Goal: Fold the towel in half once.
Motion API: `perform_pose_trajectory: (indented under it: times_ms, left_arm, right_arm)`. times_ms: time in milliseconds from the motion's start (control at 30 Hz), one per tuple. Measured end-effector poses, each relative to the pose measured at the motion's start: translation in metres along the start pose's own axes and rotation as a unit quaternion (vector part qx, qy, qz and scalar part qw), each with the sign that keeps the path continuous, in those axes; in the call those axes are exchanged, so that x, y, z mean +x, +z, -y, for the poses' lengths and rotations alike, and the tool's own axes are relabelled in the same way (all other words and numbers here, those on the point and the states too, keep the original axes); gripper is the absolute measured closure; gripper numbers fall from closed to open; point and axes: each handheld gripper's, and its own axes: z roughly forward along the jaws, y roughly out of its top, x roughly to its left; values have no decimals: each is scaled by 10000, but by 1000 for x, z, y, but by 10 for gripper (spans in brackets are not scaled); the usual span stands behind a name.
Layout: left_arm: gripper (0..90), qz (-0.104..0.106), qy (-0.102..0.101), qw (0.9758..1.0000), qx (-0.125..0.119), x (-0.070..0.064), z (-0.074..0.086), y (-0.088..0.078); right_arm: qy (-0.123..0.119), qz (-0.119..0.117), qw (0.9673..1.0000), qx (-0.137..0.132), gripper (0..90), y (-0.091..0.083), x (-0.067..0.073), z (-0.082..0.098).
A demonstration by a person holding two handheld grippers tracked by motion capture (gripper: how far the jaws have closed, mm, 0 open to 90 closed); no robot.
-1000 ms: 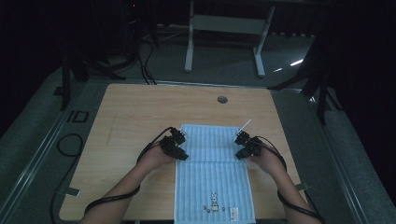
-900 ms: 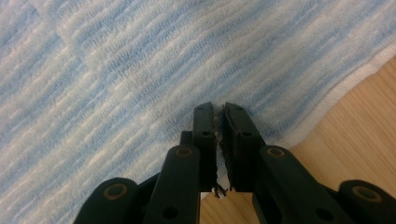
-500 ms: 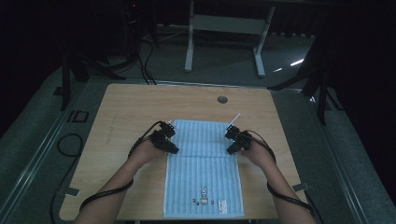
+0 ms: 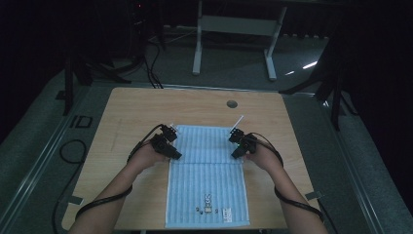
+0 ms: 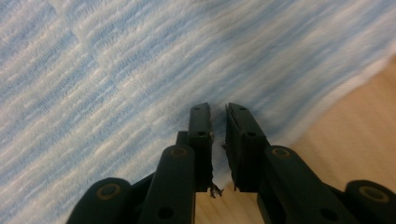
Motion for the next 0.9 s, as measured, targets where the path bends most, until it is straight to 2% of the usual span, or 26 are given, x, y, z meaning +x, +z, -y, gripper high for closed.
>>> perform_pose_trajectory:
  times_ms: [133, 200, 267, 300, 333, 367, 433, 533, 567, 600, 633, 767, 833, 900]
  left_arm:
    - [550, -284, -76, 9995, -76, 10, -14, -12]
    - [529, -300, -100, 9994, -103, 16, -22, -15]
    - [508, -326, -128, 9993, -140, 22, -28, -16]
    - [508, -351, -169, 9991, -153, 25, -32, -16]
    - [480, -433, -210, 9988, -120, 29, -36, -15]
    - [480, -474, -247, 9985, -119, 31, -38, -14]
    - [479, -507, -318, 9981, -122, 37, -44, -10]
    - [478, -560, -405, 9975, -114, 44, -50, -1]
    - [478, -569, -454, 9973, -109, 46, -52, 3]
    - [478, -578, -467, 9972, -118, 47, -54, 6]
    - [478, -578, -493, 9970, -113, 49, -56, 9]
    - [459, -573, -614, 9963, -191, 54, -62, 20]
    - [459, -645, -629, 9958, -146, 55, -64, 25]
    - [459, -624, -652, 9958, -124, 57, -65, 27]
  right_arm:
    - [25, 159, 9999, 0, 764, -15, -13, -5]
    - [50, 183, 9998, -41, 720, -22, -23, -9]
    - [-55, 255, 9997, 35, 651, -28, -33, -17]
    - [-55, 255, 9997, 35, 651, -28, -33, -17]
    - [57, 244, 9997, 71, 651, -28, -42, -24]
    - [57, 244, 9997, 71, 651, -28, -42, -24]
    - [183, 324, 9992, 129, 634, -25, -50, -30]
    - [402, 302, 9987, 106, 596, -18, -61, -37]
    - [488, 300, 9982, 181, 589, -13, -66, -40]
    - [564, 419, 9970, 319, 567, -6, -72, -44]
    - [564, 419, 9970, 319, 567, -6, -72, -44]
    - [840, 385, 9954, 254, 553, 4, -81, -47]
    - [867, 395, 9950, 306, 535, 11, -82, -49]
    - [863, 424, 9948, 331, 528, 15, -82, -51]
